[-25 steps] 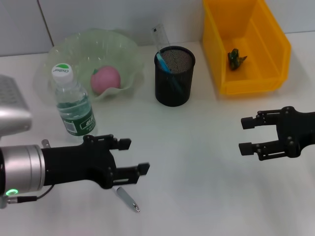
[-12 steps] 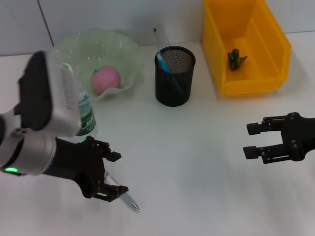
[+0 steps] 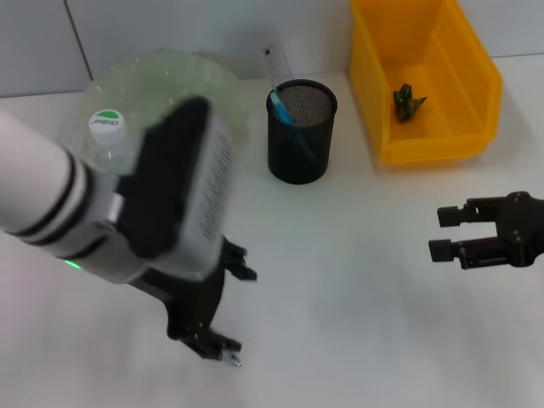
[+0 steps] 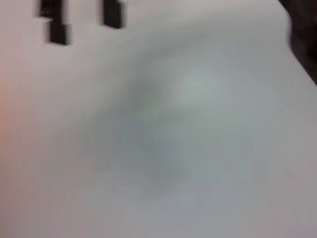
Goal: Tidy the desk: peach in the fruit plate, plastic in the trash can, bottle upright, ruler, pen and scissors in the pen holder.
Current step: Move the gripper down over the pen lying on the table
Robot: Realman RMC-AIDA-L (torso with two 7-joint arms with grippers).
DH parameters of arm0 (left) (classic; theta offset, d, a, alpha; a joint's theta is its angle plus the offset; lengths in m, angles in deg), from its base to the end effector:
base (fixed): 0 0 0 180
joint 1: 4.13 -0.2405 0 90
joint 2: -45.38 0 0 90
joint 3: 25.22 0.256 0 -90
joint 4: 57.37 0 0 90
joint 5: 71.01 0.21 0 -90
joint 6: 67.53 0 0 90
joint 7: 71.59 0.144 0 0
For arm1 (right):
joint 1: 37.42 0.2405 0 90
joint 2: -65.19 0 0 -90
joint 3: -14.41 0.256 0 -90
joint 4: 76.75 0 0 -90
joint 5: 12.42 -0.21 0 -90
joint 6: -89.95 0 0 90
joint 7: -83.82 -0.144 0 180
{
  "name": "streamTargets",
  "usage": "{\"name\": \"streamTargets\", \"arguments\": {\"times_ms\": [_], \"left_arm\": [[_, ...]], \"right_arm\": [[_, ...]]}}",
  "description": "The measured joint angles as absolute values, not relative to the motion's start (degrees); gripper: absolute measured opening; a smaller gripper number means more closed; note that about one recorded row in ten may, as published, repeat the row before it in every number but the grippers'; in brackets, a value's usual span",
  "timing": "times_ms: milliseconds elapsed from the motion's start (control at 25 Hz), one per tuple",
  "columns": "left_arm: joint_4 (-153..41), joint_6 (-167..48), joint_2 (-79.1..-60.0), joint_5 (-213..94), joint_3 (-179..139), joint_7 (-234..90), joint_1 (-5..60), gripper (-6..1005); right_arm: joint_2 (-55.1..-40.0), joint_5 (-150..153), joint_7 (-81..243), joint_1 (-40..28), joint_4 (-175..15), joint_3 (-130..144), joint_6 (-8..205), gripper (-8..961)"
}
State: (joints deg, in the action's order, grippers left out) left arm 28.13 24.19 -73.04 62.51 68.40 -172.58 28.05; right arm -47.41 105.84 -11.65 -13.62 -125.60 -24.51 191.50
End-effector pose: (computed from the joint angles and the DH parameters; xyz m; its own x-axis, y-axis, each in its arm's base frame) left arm -0.1278 0.3052 -0.0386 0.9015 -0.3285 -0.2818 -0.3224 -0.9441 0.0690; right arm 0.2948 0.2992 0.0713 0.7483 -0.5254 -0.4050 -0.5981 -0.7984 -0.0693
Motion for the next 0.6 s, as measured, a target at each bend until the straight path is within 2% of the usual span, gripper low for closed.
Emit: {"name": "streamTargets", "arguments": {"times_ms": [240,440,600], "left_arm": [[26.46,22.8,-73.51,69.18,76.1,-166.26,31.74,809],[23.73,20.59,-73.57,71.48,76.4,-161.5,32.52,807],[21.65,19.34,-73.63,75.48,76.7,-157.99,32.95,806]], "right_arm": [[-47.51,108.64,-11.97,-13.81,-125.34,-24.36,191.48,760],[-47.22,110.04,-12.16,-12.38,-124.34,-24.32,191.47,759],[-47.61,110.29,-13.05,-11.11,-124.15,-24.43,190.85,759]]}}
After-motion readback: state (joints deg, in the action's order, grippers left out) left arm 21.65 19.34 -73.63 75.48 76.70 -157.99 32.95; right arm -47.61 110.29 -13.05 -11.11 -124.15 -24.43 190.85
